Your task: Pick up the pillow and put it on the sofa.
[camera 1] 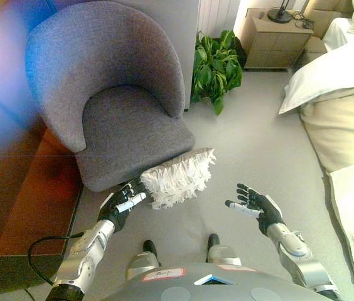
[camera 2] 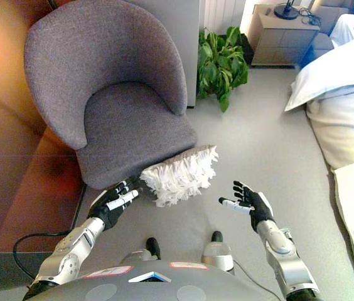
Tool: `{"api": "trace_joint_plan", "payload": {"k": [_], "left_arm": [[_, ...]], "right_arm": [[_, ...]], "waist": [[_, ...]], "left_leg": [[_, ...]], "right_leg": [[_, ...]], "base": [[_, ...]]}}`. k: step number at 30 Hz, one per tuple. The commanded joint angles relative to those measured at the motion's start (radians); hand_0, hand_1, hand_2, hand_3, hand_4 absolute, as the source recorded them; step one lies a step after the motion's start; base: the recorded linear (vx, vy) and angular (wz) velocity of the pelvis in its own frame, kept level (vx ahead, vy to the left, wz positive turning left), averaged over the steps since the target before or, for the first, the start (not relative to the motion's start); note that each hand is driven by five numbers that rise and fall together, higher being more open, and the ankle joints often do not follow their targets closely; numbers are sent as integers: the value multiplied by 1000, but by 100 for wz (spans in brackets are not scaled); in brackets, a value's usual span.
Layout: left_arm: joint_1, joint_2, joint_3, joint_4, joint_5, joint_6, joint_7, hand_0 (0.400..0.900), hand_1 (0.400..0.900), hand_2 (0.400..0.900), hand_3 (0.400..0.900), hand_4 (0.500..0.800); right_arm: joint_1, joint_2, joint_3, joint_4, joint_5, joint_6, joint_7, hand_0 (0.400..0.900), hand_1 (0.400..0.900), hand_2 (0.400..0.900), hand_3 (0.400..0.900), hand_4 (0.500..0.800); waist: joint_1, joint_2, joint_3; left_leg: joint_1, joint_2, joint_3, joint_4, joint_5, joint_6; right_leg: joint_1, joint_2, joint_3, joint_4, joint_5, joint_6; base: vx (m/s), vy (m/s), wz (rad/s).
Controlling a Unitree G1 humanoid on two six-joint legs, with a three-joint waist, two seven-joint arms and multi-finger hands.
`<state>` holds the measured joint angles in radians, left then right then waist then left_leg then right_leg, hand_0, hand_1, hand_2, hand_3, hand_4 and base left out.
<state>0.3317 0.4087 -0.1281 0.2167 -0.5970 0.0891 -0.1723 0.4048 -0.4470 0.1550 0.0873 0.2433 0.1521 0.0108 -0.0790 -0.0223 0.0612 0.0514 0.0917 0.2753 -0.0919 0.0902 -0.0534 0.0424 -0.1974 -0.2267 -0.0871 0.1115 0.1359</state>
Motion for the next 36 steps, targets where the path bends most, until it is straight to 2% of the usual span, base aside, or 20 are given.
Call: {"api": "trace_joint_plan", "payload": {"k": [1,8,13,29,34,36], "left_arm": [[-77,57,37,-96,-41,-59,3,900,900,900,900,800],[-84,51,39,-105,-37,-80,8,900,900,900,900,800],[-79,54,42,-111,-32,-93,-10,900,900,900,900,800],[-60,57,47,-112,-33,-88,-5,900,900,900,900,800],[-62,59,51,-106,-40,-82,-5,900,900,900,900,800],[-59,60,50,-110,-48,-87,-3,900,900,900,900,800]], "right_arm": [[-75,0,-6,-58,17,-71,-7,900,900,900,900,800],[-83,2,1,-57,8,-63,-13,900,900,900,900,800],[-77,2,0,-57,3,-70,-17,900,900,900,900,800],[-73,-11,-5,-66,6,-73,-4,900,900,900,900,800],[-78,-18,-6,-67,15,-80,-9,900,900,900,900,800],[-92,-28,-2,-64,21,-81,-7,900,900,900,900,800]], "waist": [[15,-11,6],[16,-10,5],[16,-10,7],[17,-12,9],[21,-18,20],[24,-23,38]], "left_leg": [[74,4,32,22,-89,10],[74,3,34,27,-90,11],[67,4,34,35,-91,10],[51,22,30,64,-90,0],[20,48,5,134,-95,-17],[-17,85,-14,240,-62,-39]], "right_leg": [[5,35,-24,8,-6,9],[14,38,-22,5,-11,4],[11,39,-17,4,-12,2],[13,57,-5,1,-25,-13],[8,66,10,5,-30,-30],[3,70,24,12,-32,-49]], "base": [[0,0,0],[3,0,-1],[5,-10,-2],[12,-36,-1],[12,-93,-7],[8,-111,-16]]}}
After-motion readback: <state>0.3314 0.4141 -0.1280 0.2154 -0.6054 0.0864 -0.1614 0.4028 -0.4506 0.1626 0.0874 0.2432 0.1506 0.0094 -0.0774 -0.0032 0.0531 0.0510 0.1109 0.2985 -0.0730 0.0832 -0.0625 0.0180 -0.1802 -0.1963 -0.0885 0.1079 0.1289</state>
